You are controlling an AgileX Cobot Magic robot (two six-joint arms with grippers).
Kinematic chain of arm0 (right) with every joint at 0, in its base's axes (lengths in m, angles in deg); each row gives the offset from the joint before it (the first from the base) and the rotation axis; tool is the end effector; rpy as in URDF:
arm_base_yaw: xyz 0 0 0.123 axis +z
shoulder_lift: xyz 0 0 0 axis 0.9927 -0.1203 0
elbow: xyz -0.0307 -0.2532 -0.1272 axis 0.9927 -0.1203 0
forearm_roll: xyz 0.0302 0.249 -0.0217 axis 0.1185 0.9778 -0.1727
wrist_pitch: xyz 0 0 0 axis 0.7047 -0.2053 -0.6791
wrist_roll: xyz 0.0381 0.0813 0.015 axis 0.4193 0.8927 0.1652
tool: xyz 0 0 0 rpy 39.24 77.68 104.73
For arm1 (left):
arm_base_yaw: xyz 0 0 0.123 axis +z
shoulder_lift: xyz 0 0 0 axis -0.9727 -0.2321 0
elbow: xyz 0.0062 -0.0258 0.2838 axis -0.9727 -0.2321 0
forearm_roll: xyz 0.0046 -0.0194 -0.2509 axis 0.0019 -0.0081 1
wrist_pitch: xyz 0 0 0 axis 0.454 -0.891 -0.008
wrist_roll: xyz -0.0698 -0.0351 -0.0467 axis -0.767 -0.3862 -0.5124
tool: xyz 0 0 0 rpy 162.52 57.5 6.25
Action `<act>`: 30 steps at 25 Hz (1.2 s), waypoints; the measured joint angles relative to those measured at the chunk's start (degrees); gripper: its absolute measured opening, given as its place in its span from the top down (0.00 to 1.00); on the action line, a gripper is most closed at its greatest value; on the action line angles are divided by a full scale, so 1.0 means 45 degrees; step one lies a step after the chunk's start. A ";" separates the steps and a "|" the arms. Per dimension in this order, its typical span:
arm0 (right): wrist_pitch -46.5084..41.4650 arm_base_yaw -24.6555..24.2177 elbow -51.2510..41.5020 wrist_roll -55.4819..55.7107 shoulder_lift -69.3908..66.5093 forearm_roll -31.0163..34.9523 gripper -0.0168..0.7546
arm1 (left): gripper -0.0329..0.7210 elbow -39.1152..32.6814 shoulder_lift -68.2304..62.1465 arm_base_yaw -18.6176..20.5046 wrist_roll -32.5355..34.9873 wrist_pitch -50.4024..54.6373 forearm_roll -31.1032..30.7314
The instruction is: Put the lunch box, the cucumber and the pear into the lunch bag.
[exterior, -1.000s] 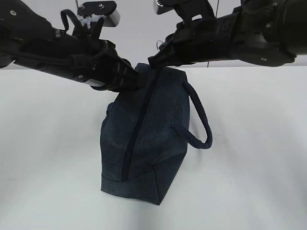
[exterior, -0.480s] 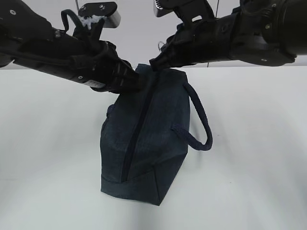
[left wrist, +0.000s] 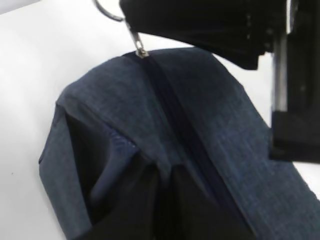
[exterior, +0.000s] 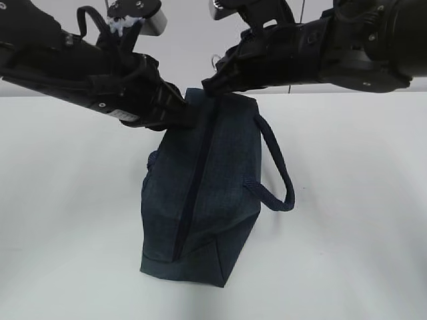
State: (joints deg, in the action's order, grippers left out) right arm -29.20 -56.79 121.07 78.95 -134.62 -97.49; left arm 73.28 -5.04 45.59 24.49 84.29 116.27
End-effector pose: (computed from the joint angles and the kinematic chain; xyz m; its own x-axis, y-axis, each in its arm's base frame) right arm 0.3688 0.1785 0.2755 -0.2968 -0.3513 -0.8880 -0.4757 0.8607 -0.1815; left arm 0.2933 -0.2049 0.2703 -0.5874 0.3283 -0.7397 0.6557 0.7289 -0.1971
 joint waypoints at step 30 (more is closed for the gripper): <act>-0.1972 0.0264 -0.0128 0.0820 0.0460 -0.3033 0.98 | 0.95 0.0014 0.0045 0.0008 0.0000 -0.0196 -0.0007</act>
State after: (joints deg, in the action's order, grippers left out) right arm -38.07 -55.60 120.50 82.64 -132.55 -111.13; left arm 73.34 -4.83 45.62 24.49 83.40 116.24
